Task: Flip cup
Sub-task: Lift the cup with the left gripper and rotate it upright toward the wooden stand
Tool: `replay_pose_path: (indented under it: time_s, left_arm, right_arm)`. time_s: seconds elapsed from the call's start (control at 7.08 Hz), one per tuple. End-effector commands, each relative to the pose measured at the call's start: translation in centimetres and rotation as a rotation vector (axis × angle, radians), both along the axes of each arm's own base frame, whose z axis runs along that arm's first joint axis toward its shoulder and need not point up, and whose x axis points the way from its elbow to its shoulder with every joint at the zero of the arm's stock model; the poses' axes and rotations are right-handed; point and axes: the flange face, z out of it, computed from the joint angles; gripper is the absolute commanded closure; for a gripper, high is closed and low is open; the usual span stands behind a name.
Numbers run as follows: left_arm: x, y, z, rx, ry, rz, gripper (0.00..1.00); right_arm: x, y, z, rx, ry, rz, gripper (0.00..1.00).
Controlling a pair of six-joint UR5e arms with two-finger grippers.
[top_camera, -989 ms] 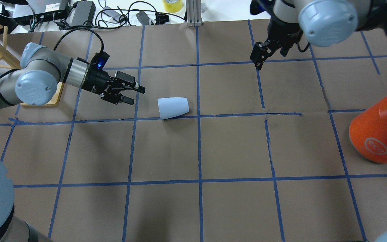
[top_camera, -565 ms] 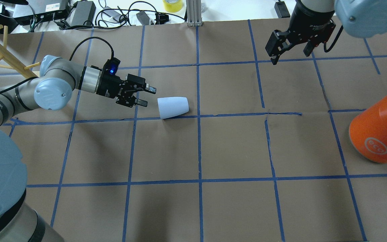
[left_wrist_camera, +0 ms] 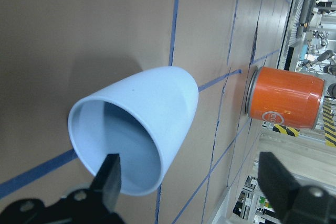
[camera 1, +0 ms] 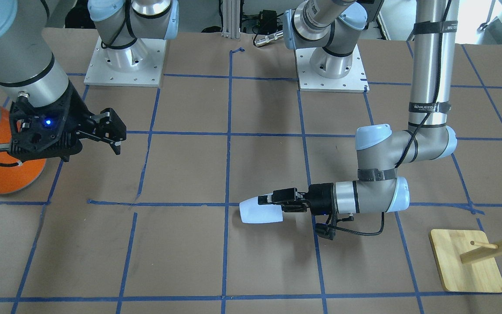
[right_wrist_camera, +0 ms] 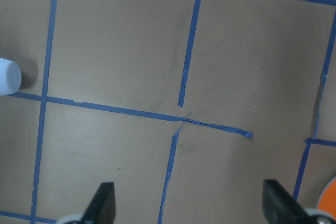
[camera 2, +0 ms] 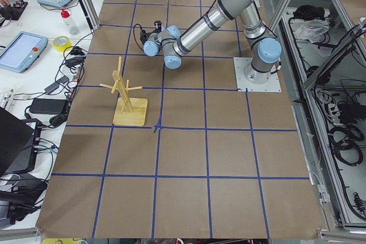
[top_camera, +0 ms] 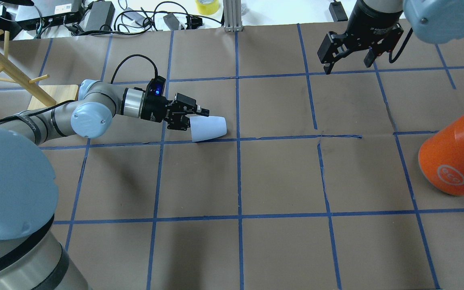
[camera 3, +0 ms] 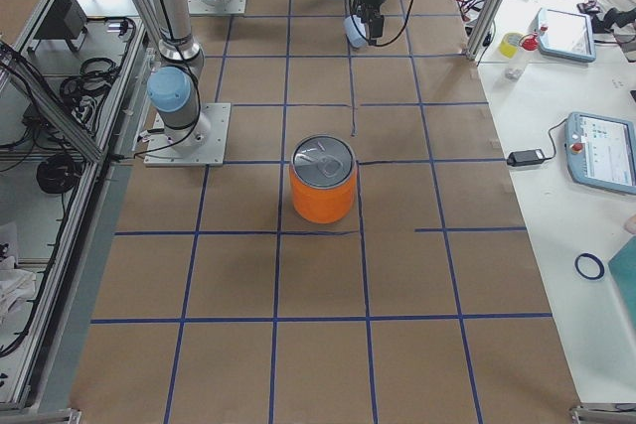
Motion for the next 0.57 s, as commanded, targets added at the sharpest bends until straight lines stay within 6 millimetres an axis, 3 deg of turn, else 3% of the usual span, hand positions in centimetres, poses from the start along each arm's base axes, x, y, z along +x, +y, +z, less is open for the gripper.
replay_pose_path:
  time_s: [0.0,0.14,0.28,0.42]
  left_arm:
    - [-0.1,-0.2,-0.2,-0.005,0.001,-0.002,1.0]
    - [-0.1,-0.4,0.0,-0.018,-0.009,-0.002,1.0]
    - [-0.1,-1.0,2.0,0.009,-0.027,0.031,1.0]
    - [0.2,-3.0,6.1,0.047,-0.086,0.1,1.0]
  right_arm:
    - [0.0,1.3,1.7,-0.02,0.006,-0.002,0.0]
    - [0.0,1.5,2.0,-0.025,0.006,-0.002,0.0]
    - [0.0,1.6,2.1,-0.027,0.011,-0.004,0.0]
    - [0.0,2.0,2.5,-0.033,0.011,-0.002,0.0]
